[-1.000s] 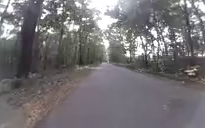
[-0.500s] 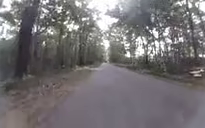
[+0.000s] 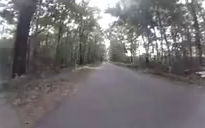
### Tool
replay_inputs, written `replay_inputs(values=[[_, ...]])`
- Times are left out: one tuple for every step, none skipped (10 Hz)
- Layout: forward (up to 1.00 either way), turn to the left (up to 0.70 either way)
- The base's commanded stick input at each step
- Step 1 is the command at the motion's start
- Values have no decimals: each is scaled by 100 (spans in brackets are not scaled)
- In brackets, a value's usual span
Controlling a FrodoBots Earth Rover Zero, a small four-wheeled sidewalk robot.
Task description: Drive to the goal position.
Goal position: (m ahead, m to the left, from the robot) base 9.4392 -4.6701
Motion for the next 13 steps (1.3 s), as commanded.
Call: replay_inputs(values=[[70,-1],[70,-1],[70,-1],[70,-1],[70,-1],[70,-1],[70,-1],[70,-1],[70,-1],[70,-1],[70,-1],[70,-1],[70,-1]])
